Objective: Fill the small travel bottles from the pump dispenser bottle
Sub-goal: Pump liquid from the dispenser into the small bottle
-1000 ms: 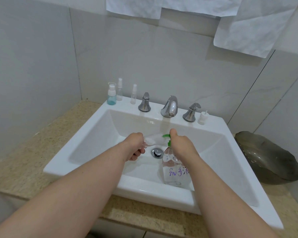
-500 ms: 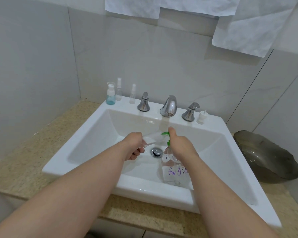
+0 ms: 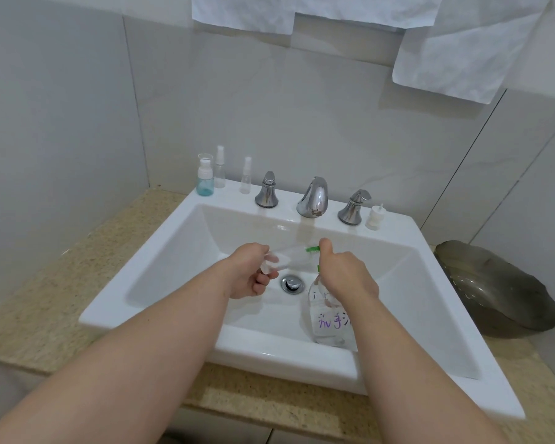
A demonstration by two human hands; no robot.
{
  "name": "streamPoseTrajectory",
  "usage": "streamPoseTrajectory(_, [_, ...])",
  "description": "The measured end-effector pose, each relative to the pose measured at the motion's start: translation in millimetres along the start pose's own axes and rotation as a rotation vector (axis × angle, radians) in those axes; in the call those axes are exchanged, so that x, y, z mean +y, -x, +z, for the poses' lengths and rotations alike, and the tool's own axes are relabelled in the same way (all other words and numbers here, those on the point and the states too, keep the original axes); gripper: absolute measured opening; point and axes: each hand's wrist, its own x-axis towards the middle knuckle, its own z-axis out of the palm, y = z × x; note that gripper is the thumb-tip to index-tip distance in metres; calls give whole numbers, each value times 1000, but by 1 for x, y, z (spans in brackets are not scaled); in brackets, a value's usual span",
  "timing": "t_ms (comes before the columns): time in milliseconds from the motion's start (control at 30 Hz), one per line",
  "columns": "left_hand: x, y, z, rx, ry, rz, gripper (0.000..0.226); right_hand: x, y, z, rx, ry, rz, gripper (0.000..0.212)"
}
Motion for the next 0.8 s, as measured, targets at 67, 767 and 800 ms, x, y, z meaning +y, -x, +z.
streamPoseTrajectory(67, [0, 0, 0, -19, 7, -7, 28, 4, 1, -1, 20, 6, 12, 65])
streamPoseTrajectory(767, [1, 6, 3, 6, -33, 20, 22, -2, 0, -3, 3, -3, 20, 54])
streamPoseTrajectory(800, [1, 6, 3, 7, -36, 17, 21, -2, 0, -3, 1, -4, 21, 53])
